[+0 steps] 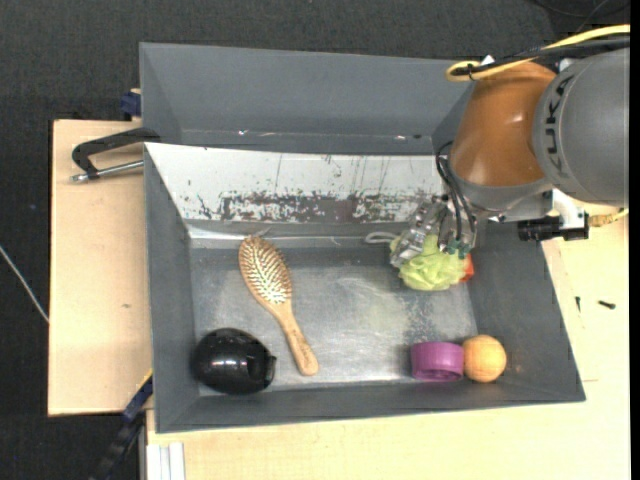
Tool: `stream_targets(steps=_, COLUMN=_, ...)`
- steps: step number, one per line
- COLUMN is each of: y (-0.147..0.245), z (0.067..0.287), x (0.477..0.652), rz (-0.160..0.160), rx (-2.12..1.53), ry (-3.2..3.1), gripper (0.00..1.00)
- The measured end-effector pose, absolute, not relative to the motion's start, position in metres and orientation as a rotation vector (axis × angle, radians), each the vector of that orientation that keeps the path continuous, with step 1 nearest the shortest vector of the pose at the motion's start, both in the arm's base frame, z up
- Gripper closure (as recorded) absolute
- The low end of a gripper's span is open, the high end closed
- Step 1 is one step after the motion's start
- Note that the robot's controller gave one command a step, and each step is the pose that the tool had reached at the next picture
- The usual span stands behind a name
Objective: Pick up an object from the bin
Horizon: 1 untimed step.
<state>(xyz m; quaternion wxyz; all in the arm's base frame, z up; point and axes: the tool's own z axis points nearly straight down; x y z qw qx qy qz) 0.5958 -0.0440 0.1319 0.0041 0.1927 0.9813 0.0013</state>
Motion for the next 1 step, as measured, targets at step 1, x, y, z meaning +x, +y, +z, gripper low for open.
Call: stream_targets(steps=1, y=-0.0437, z=0.1409, x=0.5950, rz=0.003, rx=0.604, ry=3.079, gripper=1.00)
